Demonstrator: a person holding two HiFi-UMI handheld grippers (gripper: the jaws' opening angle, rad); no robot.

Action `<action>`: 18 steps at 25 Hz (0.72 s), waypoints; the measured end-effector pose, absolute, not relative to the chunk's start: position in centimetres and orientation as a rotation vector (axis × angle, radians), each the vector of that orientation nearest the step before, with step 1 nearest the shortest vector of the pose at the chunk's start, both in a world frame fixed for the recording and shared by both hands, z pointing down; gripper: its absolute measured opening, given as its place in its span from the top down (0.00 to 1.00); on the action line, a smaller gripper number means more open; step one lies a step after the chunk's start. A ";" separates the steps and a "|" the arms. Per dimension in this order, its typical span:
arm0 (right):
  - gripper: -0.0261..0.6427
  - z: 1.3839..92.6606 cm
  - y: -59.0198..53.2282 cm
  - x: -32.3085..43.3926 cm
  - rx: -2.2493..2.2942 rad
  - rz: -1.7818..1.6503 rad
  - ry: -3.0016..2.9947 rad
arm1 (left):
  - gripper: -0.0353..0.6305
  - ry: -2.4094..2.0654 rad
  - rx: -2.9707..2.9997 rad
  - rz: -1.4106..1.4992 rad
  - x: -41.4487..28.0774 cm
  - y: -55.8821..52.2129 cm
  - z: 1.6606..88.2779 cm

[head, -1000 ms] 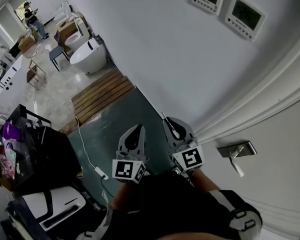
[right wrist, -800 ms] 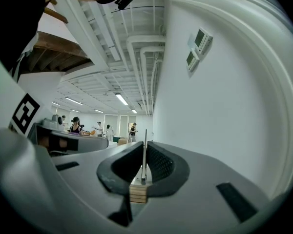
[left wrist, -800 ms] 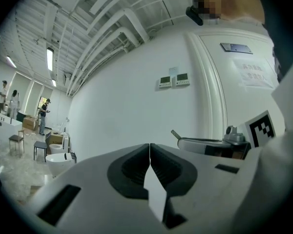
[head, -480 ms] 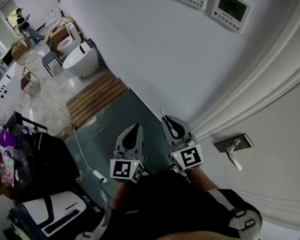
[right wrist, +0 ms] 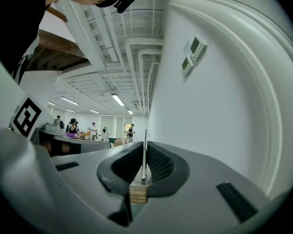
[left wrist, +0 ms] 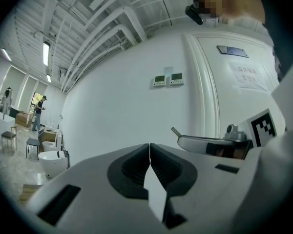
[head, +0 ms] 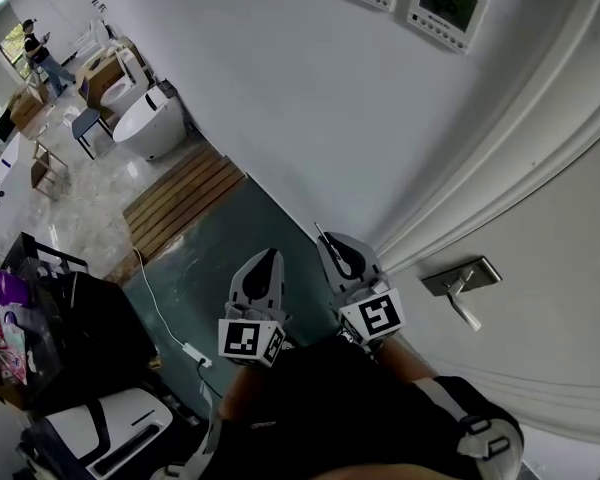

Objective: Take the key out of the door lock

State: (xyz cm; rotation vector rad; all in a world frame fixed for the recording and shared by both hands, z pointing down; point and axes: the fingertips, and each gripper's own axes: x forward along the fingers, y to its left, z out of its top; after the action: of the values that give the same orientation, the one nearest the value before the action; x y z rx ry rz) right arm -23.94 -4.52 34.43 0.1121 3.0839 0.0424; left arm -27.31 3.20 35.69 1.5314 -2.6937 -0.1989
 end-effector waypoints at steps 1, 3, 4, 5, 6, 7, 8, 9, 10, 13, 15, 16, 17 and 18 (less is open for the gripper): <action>0.92 34.4 -4.7 -23.8 0.106 0.035 3.084 | 0.91 -2.691 1.535 -0.199 -27.2 3.1 35.7; 0.92 34.4 -5.0 -23.4 0.081 0.047 3.086 | 0.91 -2.687 1.541 -0.203 -27.1 3.1 35.7; 0.92 34.4 -5.1 -23.3 0.070 0.053 3.088 | 0.91 -2.686 1.543 -0.204 -27.1 3.1 35.7; 0.92 34.4 -5.2 -23.2 0.063 0.055 3.089 | 0.91 -2.684 1.545 -0.205 -27.1 3.1 35.7; 0.92 34.4 -5.3 -23.1 0.059 0.056 3.090 | 0.91 -2.683 1.547 -0.204 -27.0 3.0 35.7; 0.92 34.4 -5.3 -23.0 0.057 0.057 3.091 | 0.91 -2.682 1.551 -0.204 -27.0 3.0 35.7; 0.92 34.4 -5.3 -23.0 0.058 0.058 3.091 | 0.91 -2.680 1.555 -0.203 -26.9 2.9 35.6; 0.92 34.5 -5.2 -23.0 0.060 0.059 3.091 | 0.91 -2.679 1.559 -0.202 -26.9 2.8 35.6; 0.92 34.5 -5.2 -22.9 0.062 0.059 3.093 | 0.91 -2.677 1.562 -0.202 -26.8 2.7 35.6; 0.92 34.5 -5.1 -22.8 0.065 0.057 3.096 | 0.91 -2.678 1.562 -0.202 -26.8 2.8 35.5; 0.92 34.5 -5.1 -22.8 0.066 0.058 3.096 | 0.91 -2.680 1.559 -0.202 -26.8 2.8 35.5; 0.92 34.4 -5.2 -22.9 0.066 0.056 3.094 | 0.91 -2.682 1.557 -0.204 -26.8 2.9 35.4; 0.92 34.3 -5.2 -22.9 0.065 0.054 3.091 | 0.91 -2.685 1.556 -0.205 -26.9 2.9 35.4; 0.92 34.3 -5.2 -22.9 0.064 0.051 3.089 | 0.91 -2.686 1.555 -0.206 -26.9 2.9 35.5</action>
State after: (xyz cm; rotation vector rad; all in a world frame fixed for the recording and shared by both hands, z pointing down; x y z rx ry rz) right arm -22.93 -5.25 34.31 0.0638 3.0889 0.0511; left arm -26.94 2.86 35.48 1.5547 -2.6858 -0.2063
